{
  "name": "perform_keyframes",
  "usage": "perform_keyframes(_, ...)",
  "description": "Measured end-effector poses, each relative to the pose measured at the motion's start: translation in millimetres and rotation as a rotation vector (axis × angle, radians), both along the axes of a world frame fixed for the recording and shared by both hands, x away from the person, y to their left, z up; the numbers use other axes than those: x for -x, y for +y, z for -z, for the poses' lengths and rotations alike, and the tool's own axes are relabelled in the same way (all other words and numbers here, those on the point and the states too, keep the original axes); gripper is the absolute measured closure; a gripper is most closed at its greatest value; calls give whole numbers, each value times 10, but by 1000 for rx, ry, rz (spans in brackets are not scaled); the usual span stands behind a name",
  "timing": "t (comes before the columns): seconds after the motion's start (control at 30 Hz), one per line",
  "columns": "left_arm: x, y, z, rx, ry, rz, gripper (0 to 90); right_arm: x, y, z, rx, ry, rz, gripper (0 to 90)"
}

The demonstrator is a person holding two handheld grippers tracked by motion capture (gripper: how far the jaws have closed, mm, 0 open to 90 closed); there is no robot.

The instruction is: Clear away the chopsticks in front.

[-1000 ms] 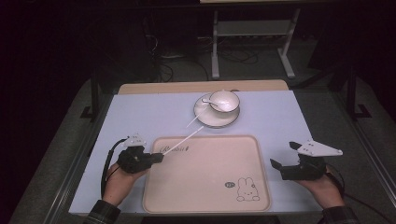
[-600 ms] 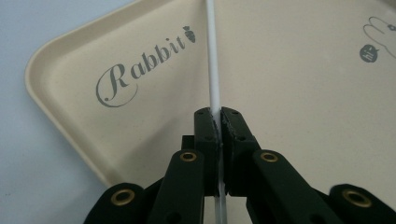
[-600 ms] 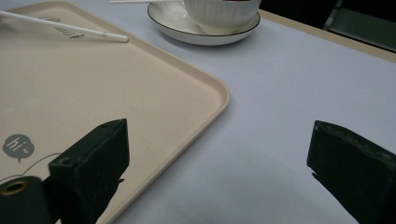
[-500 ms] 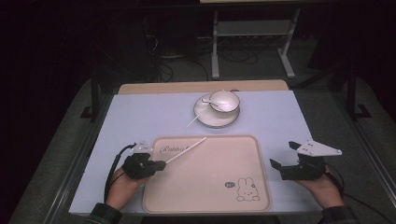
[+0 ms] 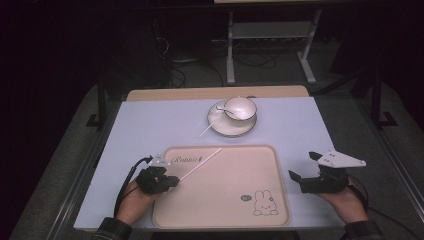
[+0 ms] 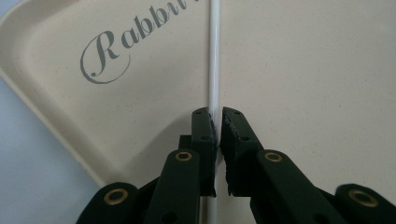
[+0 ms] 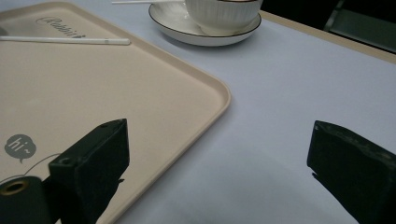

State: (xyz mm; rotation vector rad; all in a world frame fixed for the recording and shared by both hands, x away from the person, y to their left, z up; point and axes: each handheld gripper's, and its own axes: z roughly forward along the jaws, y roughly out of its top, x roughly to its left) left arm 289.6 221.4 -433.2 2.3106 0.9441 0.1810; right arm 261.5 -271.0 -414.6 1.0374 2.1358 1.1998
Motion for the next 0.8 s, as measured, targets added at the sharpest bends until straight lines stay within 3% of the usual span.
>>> perform_keyframes(0.23, -7, 10, -14, -2, 2, -2, 775, 0, 2, -1, 0, -1, 0, 50)
perform_keyframes(0.27, -15, 16, -20, 5, 2, -4, 743, 0, 3, -1, 0, -1, 0, 50)
perform_keyframes(0.3, -59, 22, -26, 36, 18, -5, 643, 1, 2, -1, 0, -1, 0, 50)
perform_keyframes(0.37, -85, 19, -34, 38, 12, -2, 547, 0, 4, 0, 0, 0, 0, 50)
perform_keyframes(0.4, -118, 8, -51, 44, 12, -2, 547, 0, 4, 0, 0, 0, 0, 50)
perform_keyframes(0.47, -201, -17, -109, 74, 7, 16, 418, -1, 11, 0, 2, -1, -3, 51)
perform_keyframes(0.6, -306, -64, -149, 84, -1, 14, 254, -1, 13, 0, 1, 0, -3, 51)
perform_keyframes(0.8, -566, -188, -241, 86, -12, 24, 187, -1, 9, -1, 0, -1, -2, 50)
